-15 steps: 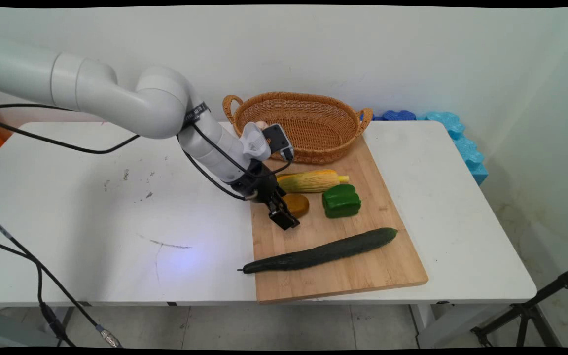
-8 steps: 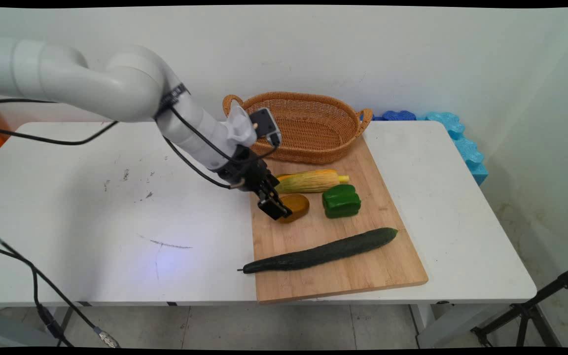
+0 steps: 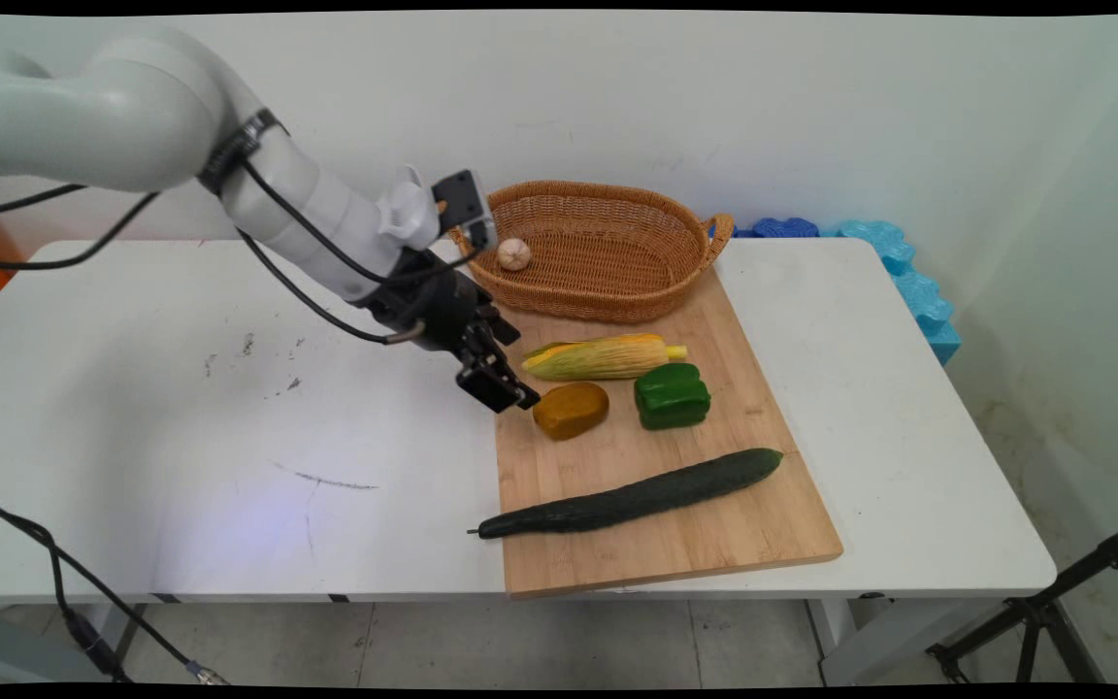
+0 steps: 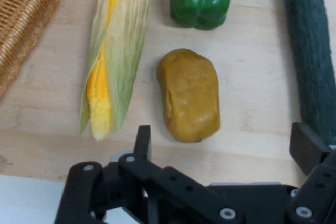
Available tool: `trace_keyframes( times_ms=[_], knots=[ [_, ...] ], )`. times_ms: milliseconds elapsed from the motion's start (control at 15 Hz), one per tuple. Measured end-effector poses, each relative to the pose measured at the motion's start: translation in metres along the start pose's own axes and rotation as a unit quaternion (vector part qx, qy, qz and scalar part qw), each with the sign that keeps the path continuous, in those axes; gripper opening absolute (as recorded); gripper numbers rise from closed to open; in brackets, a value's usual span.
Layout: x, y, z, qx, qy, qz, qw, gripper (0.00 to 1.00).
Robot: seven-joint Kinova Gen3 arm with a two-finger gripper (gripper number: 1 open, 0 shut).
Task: Pick up the cucumber from the cutting board
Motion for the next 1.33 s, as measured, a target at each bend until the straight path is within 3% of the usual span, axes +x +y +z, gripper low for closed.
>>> trace_keyframes(
  times_ms=[333,667,1333],
  knots=[
    [-0.001,0.005,-0.02,-0.019,0.002,0.003,0.9998,1.0],
    [0.002,0.016,-0.017,-0.037,-0.002,-0.01,0.9992,1.0],
    [0.02,0.053,0.044,-0.07,-0.001,-0.027,0.9972,1.0]
  ],
)
